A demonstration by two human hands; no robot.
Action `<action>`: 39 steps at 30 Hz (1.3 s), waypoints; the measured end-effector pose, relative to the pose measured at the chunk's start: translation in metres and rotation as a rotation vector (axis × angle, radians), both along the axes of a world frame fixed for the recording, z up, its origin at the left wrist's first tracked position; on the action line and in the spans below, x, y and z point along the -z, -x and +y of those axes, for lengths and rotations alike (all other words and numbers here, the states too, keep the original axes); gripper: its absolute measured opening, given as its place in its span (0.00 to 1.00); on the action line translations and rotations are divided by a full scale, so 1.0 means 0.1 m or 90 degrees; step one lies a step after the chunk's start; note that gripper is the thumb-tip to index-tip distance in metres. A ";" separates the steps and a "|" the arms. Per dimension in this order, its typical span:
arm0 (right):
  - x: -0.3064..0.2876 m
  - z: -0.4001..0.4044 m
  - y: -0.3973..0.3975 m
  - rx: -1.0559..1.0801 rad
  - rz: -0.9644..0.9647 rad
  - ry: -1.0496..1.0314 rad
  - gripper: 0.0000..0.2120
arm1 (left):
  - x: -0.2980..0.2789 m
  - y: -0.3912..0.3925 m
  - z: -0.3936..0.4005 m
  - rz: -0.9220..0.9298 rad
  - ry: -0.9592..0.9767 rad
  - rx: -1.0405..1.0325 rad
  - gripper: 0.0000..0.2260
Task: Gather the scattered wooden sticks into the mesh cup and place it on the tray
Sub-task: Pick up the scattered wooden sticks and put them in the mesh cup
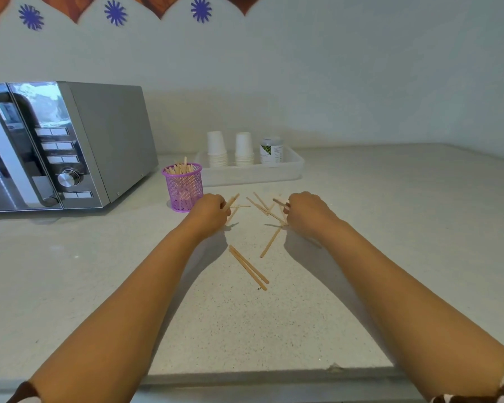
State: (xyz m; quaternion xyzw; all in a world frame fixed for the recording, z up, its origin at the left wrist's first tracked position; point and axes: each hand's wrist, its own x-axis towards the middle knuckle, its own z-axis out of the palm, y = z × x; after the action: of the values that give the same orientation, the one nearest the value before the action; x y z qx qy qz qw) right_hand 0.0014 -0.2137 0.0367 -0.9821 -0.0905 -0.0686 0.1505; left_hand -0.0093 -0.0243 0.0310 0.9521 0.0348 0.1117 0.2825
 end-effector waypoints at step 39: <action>0.09 -0.10 -0.14 0.026 0.022 -0.209 0.17 | 0.10 0.00 0.06 0.193 -0.248 0.151 0.12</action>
State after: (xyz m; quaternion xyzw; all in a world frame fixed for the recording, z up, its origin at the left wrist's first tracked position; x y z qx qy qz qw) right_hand 0.0153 -0.2240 0.0274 -0.9470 -0.0554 -0.0690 0.3088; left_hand -0.0096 -0.0183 0.0208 0.9917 -0.0575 -0.0613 0.0970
